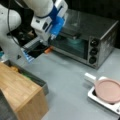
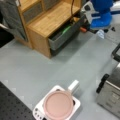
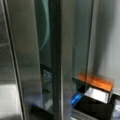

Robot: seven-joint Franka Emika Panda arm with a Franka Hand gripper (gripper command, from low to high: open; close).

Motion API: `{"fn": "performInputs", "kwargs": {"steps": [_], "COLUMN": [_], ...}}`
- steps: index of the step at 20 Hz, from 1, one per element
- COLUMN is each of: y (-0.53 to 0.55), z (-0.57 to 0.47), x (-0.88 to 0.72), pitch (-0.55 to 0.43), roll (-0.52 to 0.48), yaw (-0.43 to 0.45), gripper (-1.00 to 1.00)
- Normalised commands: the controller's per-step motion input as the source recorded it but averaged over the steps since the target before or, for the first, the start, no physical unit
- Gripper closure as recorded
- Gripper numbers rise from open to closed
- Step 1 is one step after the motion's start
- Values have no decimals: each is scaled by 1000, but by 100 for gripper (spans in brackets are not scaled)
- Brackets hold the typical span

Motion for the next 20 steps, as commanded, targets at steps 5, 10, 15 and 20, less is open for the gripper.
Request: {"fn": "performInputs", "kwargs": {"steps": [5, 10, 15, 20], "y": [410, 327, 253, 258], "z": [-48, -101, -126, -138], "x": [-108, -142, -117, -66], "pitch": [-172, -124, -91, -82], "roll": [96, 54, 101, 141], "yaw": [-185, -210, -241, -238], "gripper": [-100, -100, -100, -100]}}
